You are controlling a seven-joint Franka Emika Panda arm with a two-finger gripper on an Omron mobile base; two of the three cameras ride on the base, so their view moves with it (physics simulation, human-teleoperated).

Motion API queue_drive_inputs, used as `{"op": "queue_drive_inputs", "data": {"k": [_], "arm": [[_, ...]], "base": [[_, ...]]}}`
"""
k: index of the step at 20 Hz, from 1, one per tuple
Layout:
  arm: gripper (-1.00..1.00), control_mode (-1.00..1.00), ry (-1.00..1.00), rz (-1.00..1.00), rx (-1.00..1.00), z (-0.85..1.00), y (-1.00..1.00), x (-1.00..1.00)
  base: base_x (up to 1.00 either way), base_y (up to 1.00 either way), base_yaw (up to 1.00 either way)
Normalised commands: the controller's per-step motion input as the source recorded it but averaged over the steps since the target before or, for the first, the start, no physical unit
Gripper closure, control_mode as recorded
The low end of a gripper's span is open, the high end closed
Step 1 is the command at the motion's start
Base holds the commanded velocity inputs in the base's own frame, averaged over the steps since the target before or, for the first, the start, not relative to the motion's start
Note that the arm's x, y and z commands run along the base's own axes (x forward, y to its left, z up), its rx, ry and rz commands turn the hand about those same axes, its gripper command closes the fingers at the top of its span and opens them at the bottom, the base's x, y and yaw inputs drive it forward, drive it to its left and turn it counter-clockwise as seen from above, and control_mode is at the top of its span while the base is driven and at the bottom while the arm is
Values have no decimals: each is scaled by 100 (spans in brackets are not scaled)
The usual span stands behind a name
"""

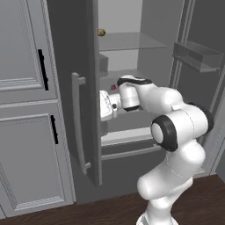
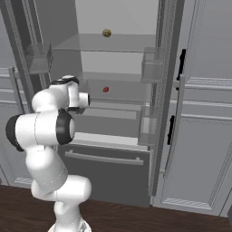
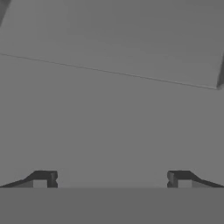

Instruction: Take the strawberry from the fridge and place it on top of the pancake, located on the dining counter.

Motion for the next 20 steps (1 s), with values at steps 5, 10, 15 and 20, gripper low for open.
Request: {"op": "queue_drive_inputs", "data": {"k": [5,10,15,20], "arm": [[-100,-100,1,-7,-1,-7,100,-8],[-100,-100,0,-11,-4,0,100,-6],[-100,-100,0,-11,-5,0,84,0],[-100,-100,0,-16,0,2,-20,-7]], "base": [[0,0,0],[0,0,0],[0,0,0],[0,0,0]]}}
